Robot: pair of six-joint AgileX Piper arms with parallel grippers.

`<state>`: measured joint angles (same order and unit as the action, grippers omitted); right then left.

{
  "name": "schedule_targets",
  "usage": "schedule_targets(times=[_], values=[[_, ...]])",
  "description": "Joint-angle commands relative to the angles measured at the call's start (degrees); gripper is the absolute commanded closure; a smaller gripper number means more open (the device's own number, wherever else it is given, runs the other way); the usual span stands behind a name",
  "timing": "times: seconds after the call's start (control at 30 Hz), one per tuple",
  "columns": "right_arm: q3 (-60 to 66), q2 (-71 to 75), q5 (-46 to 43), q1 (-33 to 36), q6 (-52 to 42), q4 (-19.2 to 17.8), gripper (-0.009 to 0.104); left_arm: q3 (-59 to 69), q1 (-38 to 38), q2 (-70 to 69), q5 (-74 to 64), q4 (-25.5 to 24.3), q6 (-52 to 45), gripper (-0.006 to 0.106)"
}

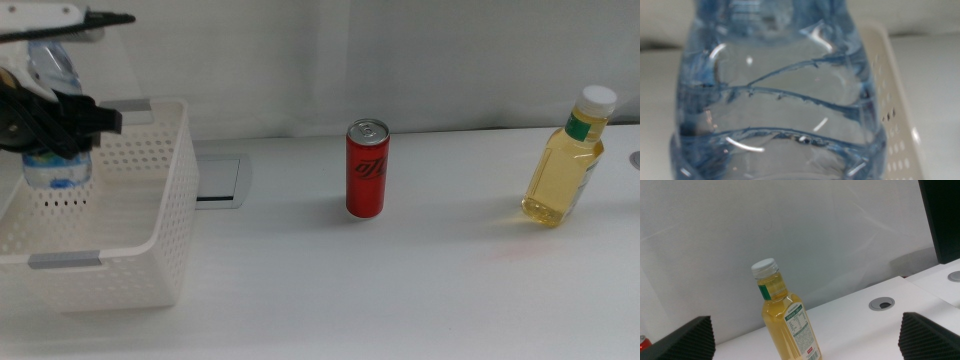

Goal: Use arms to grab the bottles and put them into the dustbin to the left of the table.

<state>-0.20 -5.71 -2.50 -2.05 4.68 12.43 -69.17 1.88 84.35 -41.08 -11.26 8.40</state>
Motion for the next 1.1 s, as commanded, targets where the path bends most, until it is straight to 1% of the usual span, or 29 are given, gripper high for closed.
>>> schedule_targets(times=[0.0,0.5,0.87,0.97,1.07], values=[[2.20,0.28,0.12,-0.23,-0.14,-0.20,-0.008,-0.86,0.06,1.75,0.58,0.21,1.50,0.103],[2.20,0.28,0.23,-0.23,-0.14,-0.20,-0.008,-0.86,0.06,17.43,3.66,3.68,1.72,0.103],[2.20,0.28,0.23,-0.23,-0.14,-0.20,-0.008,-0.86,0.06,19.08,5.32,4.53,1.54,0.103],[2.20,0.28,0.23,-0.23,-0.14,-0.20,-0.008,-0.96,0.06,19.03,6.00,5.19,1.73,0.100],[2.20,0.28,0.23,-0.23,-0.14,-0.20,-0.008,-0.90,0.06,19.03,6.35,6.09,1.73,0.091]])
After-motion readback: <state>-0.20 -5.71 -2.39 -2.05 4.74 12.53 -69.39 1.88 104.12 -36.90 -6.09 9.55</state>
